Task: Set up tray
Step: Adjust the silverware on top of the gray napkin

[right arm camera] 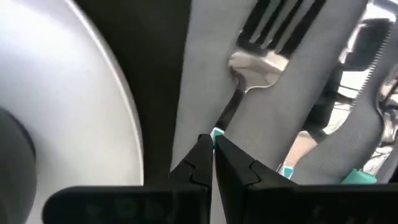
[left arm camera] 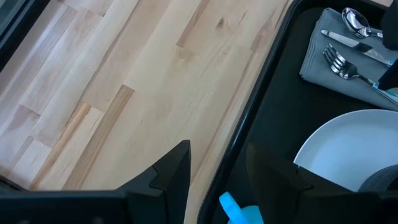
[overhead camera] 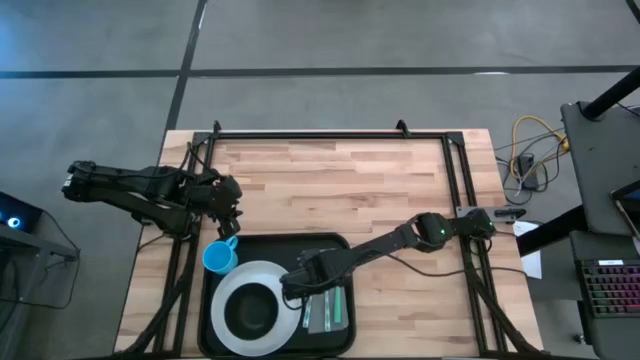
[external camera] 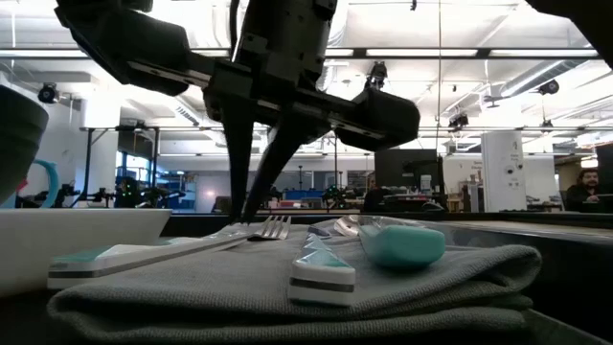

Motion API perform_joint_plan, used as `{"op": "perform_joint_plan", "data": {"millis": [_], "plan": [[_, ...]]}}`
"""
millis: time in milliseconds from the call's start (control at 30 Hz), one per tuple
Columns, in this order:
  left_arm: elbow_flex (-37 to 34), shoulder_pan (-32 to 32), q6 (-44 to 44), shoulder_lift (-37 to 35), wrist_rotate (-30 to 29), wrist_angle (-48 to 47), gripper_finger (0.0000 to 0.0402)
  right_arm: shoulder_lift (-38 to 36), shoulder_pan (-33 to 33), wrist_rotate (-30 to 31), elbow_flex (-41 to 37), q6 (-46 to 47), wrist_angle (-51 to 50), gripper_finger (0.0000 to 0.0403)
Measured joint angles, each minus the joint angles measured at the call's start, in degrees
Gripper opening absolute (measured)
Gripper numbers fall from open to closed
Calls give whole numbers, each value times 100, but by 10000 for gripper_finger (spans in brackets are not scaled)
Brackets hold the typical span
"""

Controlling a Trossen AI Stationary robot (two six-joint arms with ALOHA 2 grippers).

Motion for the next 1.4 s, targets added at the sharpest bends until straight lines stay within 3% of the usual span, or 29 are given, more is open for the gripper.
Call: {"op": "perform_joint_plan", "data": {"millis": [167,500,633,867,1233,1400], "plan": [[0,0,0,0,0,0,137,0,8,12,-2,129,-241,36],[0,0,0,0,2,0,137,2,8,32,-3,168,43,158],[0,0,0,0,1,0,137,7,8,38,-124,214,97,172],[0,0,0,-1,2,-2,137,11,8,40,-289,181,126,135],[0,0,31,0,1,-1,137,11,6,40,-317,-87,154,24],[0,0,39,0,0,0,137,9,6,18,-253,-244,164,15]]}}
